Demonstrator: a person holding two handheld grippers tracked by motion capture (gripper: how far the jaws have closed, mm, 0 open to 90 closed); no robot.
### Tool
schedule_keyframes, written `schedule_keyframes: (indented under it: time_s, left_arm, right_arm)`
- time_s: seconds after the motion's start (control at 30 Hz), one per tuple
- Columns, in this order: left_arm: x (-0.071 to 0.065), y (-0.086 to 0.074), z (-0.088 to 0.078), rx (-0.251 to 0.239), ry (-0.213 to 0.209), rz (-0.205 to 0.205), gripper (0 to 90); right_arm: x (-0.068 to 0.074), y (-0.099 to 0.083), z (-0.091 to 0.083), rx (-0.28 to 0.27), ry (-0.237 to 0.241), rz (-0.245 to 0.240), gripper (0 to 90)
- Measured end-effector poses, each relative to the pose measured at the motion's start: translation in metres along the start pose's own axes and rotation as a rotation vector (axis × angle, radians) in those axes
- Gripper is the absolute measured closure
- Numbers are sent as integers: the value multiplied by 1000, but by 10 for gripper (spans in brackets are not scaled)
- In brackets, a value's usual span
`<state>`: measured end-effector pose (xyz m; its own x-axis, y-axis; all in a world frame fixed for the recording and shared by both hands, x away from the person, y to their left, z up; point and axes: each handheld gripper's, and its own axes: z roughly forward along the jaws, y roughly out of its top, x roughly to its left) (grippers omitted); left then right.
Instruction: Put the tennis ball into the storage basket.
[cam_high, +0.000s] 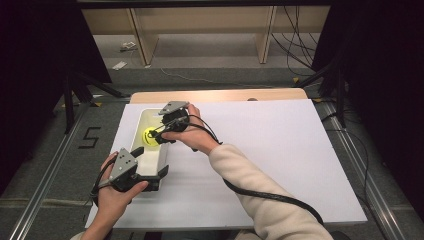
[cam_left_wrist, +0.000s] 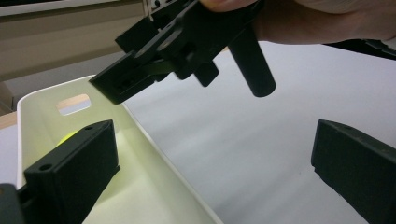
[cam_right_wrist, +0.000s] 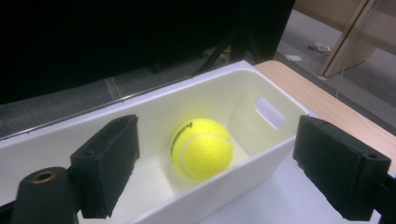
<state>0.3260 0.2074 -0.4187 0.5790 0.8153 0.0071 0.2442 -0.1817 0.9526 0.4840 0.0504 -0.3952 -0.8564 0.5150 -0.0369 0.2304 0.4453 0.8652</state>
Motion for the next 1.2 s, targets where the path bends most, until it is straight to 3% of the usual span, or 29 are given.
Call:
schedule_keyframes:
  time_s: [0.57, 0.7, 0.77, 0.87, 0.9, 0.93, 1.17, 1.2]
  left_arm:
    - [0, 0, 1, 4, 0, 3, 1]
    - [-3, -1, 1, 15, -19, -33, 1]
    - [-1, 0, 1, 7, -10, -8, 1]
    - [0, 0, 1, 6, -5, -4, 1]
    - [14, 5, -11, 189, 1, 216, 1]
    - [-3, 0, 4, -36, 1, -47, 1]
    - [-3, 0, 4, -37, 2, -46, 2]
    - [0, 0, 1, 5, 5, 2, 1]
  right_arm:
    - [-26, -25, -42, -11, -48, 22, 155]
    - [-31, -30, -55, -11, -61, 22, 155]
    - [-34, -34, -61, -18, -71, 13, 155]
    - [-38, -40, -73, -17, -83, 19, 155]
    - [-41, -44, -79, -15, -89, 21, 155]
    - [-43, -47, -83, -16, -95, 24, 155]
    - [-58, -73, -114, -4, -141, 48, 155]
    - [-59, -76, -118, -3, -148, 53, 155]
